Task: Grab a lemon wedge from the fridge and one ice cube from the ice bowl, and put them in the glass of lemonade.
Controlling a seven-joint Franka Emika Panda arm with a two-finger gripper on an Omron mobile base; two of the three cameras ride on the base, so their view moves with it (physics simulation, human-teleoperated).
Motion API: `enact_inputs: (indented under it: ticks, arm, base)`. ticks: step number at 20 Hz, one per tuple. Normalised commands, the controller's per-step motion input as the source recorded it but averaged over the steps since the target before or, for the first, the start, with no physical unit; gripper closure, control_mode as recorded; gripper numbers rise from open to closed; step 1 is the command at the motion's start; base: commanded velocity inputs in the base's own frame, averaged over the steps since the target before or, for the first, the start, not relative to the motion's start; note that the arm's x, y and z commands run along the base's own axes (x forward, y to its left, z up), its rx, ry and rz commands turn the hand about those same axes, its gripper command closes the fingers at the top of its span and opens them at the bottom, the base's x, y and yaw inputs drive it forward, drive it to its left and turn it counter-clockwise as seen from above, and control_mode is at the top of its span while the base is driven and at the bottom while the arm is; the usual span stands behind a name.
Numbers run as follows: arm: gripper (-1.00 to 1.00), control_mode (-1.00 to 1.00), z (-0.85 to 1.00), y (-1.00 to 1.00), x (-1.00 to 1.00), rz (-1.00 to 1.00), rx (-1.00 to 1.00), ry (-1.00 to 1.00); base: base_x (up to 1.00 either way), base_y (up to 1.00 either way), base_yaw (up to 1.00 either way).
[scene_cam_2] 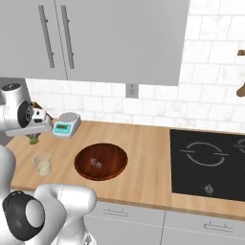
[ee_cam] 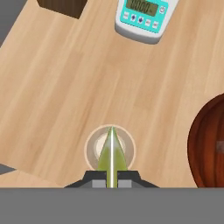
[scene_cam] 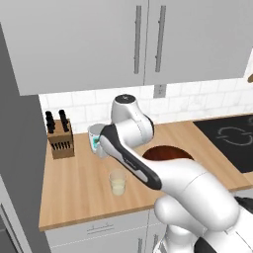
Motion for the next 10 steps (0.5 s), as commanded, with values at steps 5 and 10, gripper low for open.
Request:
enact_inputs:
  ticks: [5, 10]
  arm:
    - [1.00, -1.00, -0.25, 0.03, 0.13, 0.00, 0.01, 0.00]
    - [1.00, -1.00, -0.39, 0.00, 0.00, 0.00, 0.06, 0.00]
  base:
    - [0.00, 0.00, 0.00]
    - [0.00, 0.00, 0.00]
